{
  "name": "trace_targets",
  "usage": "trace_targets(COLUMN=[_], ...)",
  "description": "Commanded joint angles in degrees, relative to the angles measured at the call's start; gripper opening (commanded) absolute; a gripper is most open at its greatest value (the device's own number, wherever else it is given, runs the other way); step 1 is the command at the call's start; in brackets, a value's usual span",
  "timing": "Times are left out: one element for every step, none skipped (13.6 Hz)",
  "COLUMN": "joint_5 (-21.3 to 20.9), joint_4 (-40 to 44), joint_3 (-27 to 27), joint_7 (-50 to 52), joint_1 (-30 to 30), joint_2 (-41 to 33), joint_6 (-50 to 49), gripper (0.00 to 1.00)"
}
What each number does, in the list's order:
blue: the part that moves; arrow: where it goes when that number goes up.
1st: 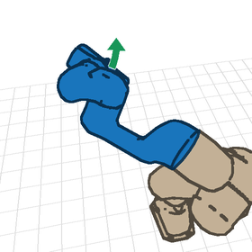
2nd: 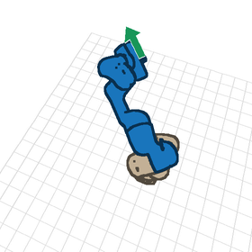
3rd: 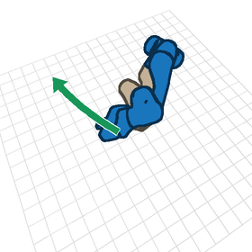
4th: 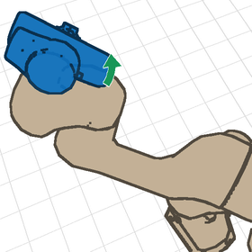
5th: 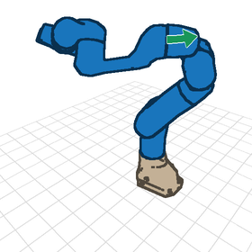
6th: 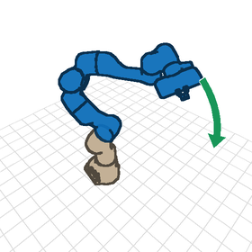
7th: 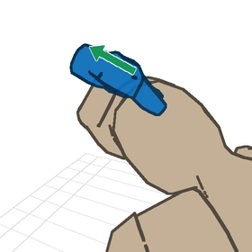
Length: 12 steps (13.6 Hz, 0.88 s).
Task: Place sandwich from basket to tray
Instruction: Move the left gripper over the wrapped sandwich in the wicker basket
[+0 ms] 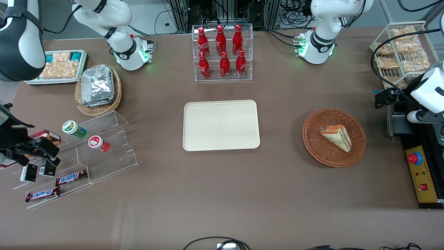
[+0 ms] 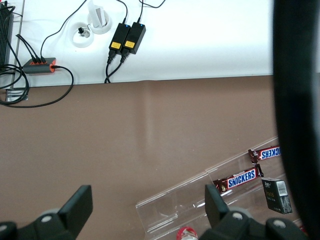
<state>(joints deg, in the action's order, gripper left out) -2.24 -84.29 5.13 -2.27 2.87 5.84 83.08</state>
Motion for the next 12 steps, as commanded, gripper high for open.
trace_targets(joint_5=[-0.13, -0.14, -0.22, -0.31, -0.31, -0.4, -0.4, -0.4, -0.4, -0.4, -0.4, -0.4], joint_4=[-0.34, -0.26, -0.17, 0.09, 0.01, -0.52, -1.91, -4.19, -7.08, -10.24, -13.32, -16.31], joint_3=[-0.03, 0.06, 0.06, 0.06, 0.06, 0.06, 0.06, -0.03, -0.12, -0.12, -0.12, -0.21], joint_7=[-1.07, -0.81, -0.29, -0.28, -0.11, 0.24, 1.46, 2.35, 3.92, 5.94, 7.52, 9.02], joint_1=[0.03, -0.06, -0.15, -0.24, -0.24, -0.15, 0.02, 0.11, 0.2, 0.2, 0.2, 0.2], joint_2=[0.14, 0.22, 0.4, 0.84, 0.84, 0.84, 0.93, 0.58, 0.14, -0.47, -0.74, -1.18], joint_6=[-0.11, -0.11, 0.07, 0.5, 1.2, 1.73, 1.91, 3.48, 6.19, 9.0, 11.73, 14.28], gripper=[1.0, 1.0, 1.0, 1.0, 1.0, 1.0, 1.0, 1.0, 1.0, 1.0, 1.0, 1.0])
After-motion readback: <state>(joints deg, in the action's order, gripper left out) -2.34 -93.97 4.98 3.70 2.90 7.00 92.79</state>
